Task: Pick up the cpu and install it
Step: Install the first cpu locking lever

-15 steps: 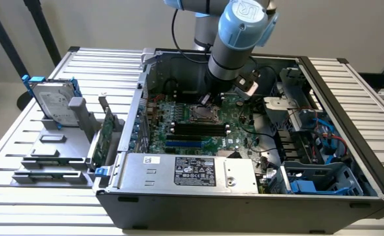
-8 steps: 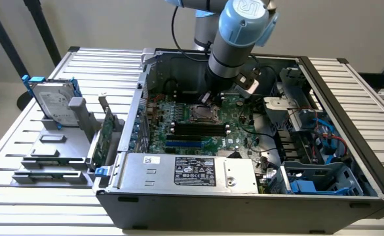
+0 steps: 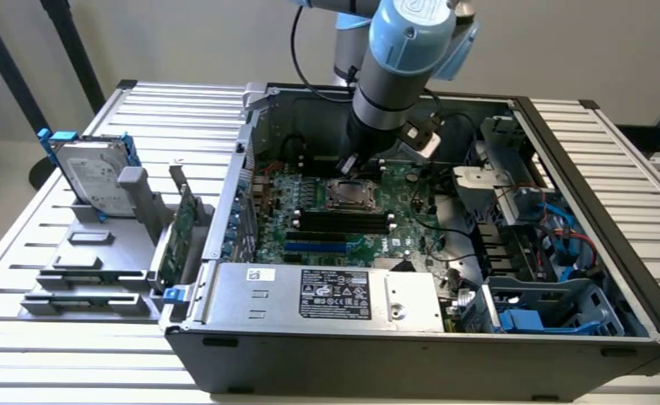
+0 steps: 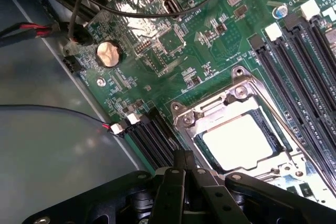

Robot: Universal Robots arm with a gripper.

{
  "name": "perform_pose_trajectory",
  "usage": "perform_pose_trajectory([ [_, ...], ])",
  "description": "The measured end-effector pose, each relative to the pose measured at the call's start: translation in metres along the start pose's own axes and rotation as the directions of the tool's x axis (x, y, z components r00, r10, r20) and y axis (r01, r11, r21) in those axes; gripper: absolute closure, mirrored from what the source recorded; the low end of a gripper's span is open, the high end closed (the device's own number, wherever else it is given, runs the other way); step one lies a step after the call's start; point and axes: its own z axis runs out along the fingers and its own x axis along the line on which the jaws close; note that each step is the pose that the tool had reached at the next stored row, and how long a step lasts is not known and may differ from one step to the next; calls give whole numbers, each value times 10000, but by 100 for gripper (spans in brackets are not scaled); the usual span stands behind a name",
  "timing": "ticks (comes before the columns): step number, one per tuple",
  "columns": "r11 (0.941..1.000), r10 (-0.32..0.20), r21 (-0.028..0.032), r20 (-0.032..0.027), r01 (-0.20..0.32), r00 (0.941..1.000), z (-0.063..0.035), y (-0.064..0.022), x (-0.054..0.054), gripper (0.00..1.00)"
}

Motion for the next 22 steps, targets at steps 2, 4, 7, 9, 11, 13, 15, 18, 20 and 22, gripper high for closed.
perform_pose_trajectory([
  [2,10000,-5,1,1,5,10000,-3,-38,-26,89],
  [4,10000,-10,2,5,10,10000,-6,-80,-53,89],
  [7,10000,-15,4,3,15,10000,-8,-114,-74,89],
  [9,10000,-17,4,9,17,10000,-9,-119,-74,89],
  [11,10000,-18,4,7,18,10000,-5,-128,-67,89],
  [13,10000,-18,4,8,18,10000,1,-139,-56,89],
  [15,10000,-20,5,7,20,10000,4,-143,-51,89],
  [18,10000,-28,7,9,28,10000,9,-150,-42,89],
  [20,10000,-48,12,14,48,10000,10,-153,-38,89],
  [22,10000,-76,19,21,76,10000,10,-153,-38,89],
])
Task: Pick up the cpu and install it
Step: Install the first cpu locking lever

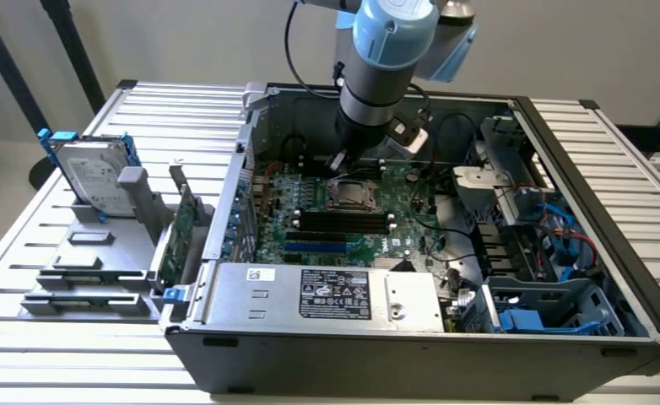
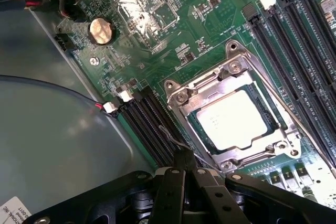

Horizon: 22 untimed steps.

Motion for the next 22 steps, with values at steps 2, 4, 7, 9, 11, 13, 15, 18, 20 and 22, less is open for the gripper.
perform_pose_trajectory([
  [2,10000,-46,4,4,46,10000,5,1,-1,89],
  [4,9999,-104,6,8,104,9999,12,4,-2,89],
  [7,9998,-201,2,13,201,9998,28,9,-7,89],
  [9,9996,-276,-4,13,276,9996,40,13,-9,89],
  [11,9994,-356,-15,12,356,9994,51,17,-12,89],
  [13,9991,-424,-30,5,424,9991,63,22,-13,89],
  [15,9989,-475,-47,-2,475,9989,73,28,-14,89],
  [18,9987,-509,-56,-3,509,9987,82,38,-10,89],
  [20,9987,-516,-55,-5,516,9987,87,42,-5,89],
  [22,9987,-515,-56,-4,515,9987,91,42,1,89],
])
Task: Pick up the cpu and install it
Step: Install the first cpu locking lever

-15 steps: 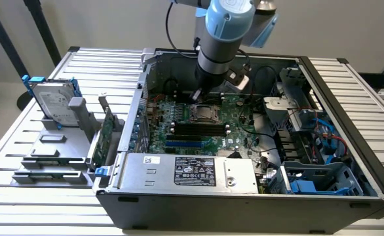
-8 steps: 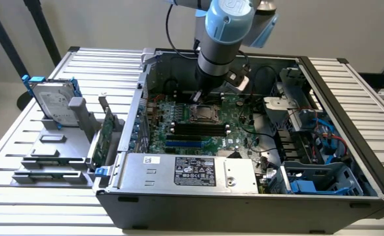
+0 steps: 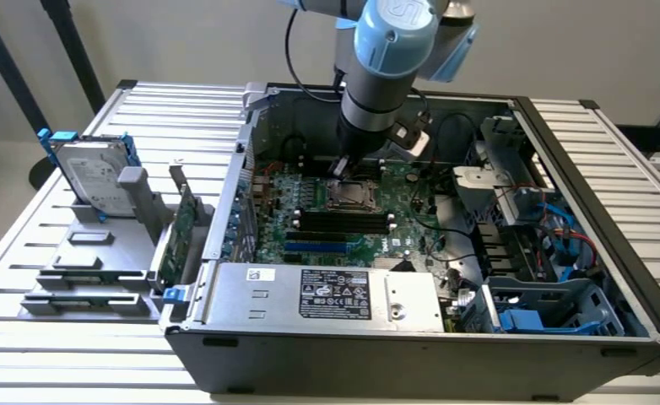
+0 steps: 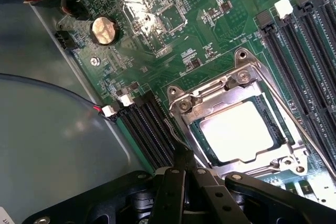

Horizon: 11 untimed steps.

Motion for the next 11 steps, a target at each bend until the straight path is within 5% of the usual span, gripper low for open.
perform_pose_trajectory([
  [11,10000,-5,-1,-2,5,10000,17,2,23,89],
])
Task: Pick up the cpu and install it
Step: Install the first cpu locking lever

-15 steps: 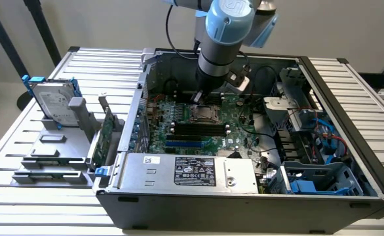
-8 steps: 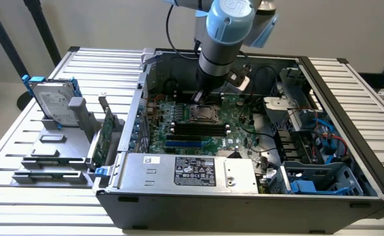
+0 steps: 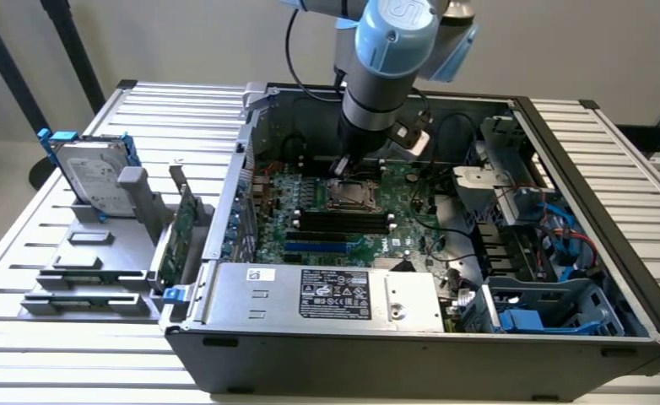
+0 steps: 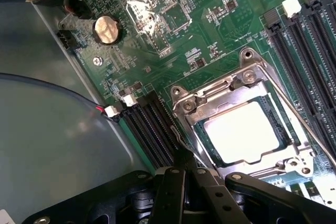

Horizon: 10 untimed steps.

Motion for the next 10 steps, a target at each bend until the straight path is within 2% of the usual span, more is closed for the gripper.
perform_pose_trajectory([
  [4,10000,-17,7,1,17,10000,-22,-17,-2,89],
  [10,10000,-73,52,-30,74,10000,-62,-146,-62,89],
])
